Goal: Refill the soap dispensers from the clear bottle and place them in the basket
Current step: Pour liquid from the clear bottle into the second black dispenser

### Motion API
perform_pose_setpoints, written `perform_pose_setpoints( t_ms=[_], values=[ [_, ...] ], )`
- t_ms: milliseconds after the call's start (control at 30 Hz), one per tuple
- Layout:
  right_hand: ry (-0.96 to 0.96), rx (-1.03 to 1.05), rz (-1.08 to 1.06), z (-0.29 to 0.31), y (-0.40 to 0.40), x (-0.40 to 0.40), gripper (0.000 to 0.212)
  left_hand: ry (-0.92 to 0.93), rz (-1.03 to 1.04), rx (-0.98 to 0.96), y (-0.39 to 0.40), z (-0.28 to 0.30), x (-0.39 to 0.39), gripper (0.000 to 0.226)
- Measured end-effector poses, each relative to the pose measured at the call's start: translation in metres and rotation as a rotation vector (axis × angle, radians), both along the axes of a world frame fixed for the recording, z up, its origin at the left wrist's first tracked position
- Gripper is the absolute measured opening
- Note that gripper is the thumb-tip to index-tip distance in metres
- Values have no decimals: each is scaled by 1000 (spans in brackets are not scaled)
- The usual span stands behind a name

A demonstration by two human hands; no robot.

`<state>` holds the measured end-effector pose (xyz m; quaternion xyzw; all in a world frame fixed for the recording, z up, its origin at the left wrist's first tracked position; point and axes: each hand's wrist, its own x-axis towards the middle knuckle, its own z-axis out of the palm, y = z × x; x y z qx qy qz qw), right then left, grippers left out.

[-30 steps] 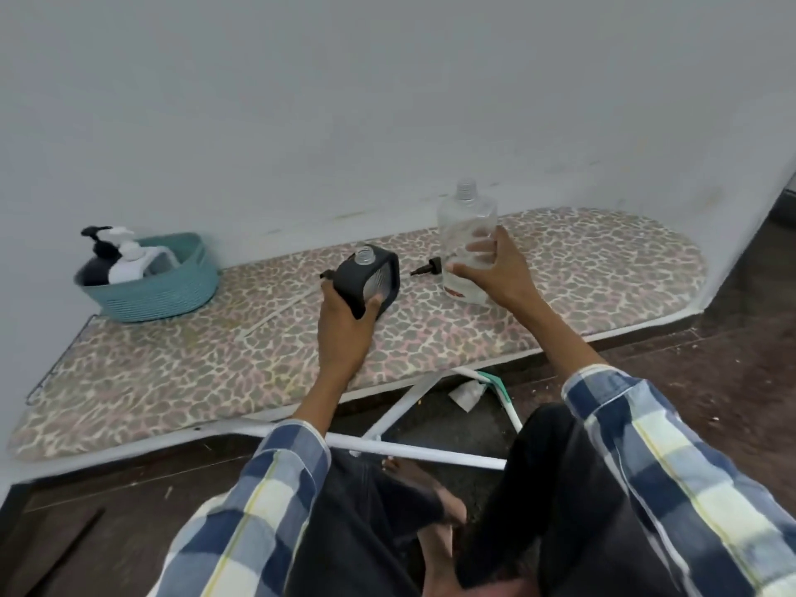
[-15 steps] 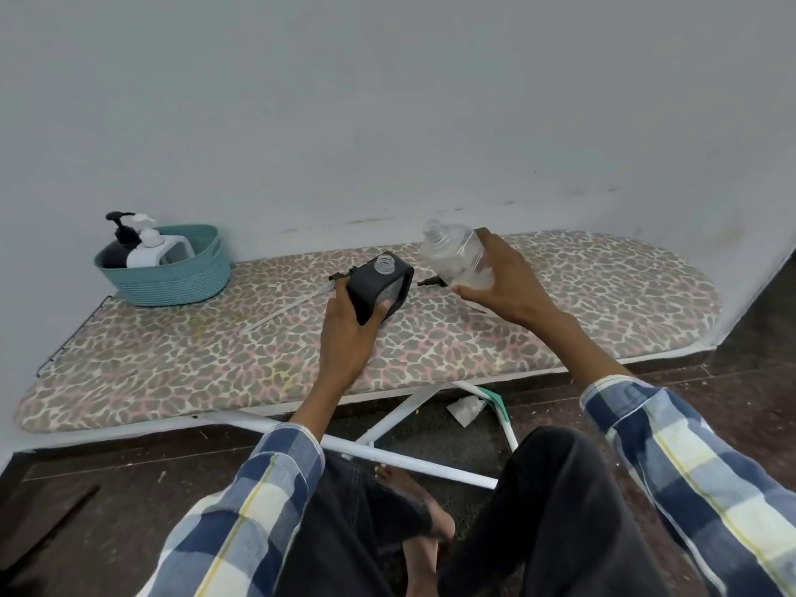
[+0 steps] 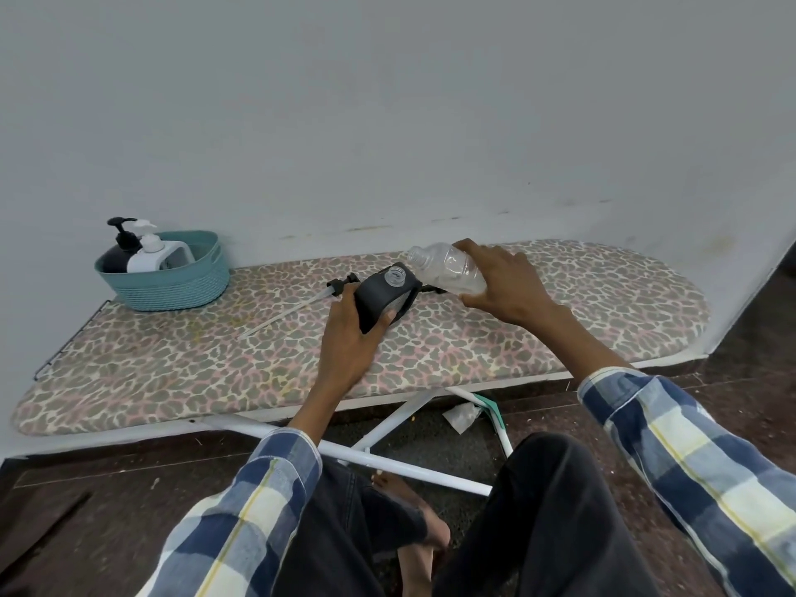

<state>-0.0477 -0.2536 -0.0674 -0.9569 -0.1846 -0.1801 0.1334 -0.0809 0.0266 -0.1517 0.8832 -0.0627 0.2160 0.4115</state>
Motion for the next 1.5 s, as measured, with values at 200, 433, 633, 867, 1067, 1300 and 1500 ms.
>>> perform_pose_setpoints(
  t_ms=[200,433,633,867,1067,1300,1500],
  values=[
    [1,-4,11,4,0,-1,76,-36,-6,24,-1,2,-4,66],
    [20,-68,-2,12,-3,-7,78,-74,21,50,-4,6,-10,64],
    [12,-103,-32,15,1,-16,79,-171,19,134,-8,11,-15,54],
    [26,-120,-82,21,1,-21,82,-217,63,250,-11,8,-14,49],
    [9,-157,-94,22,-2,-24,82,-200,98,245,-11,7,-13,51],
    [18,-198,-102,21,-2,-26,84,-201,111,268,-11,8,-13,51],
    [3,-207,-96,21,-1,-26,84,-198,98,248,-11,9,-15,51]
  ],
)
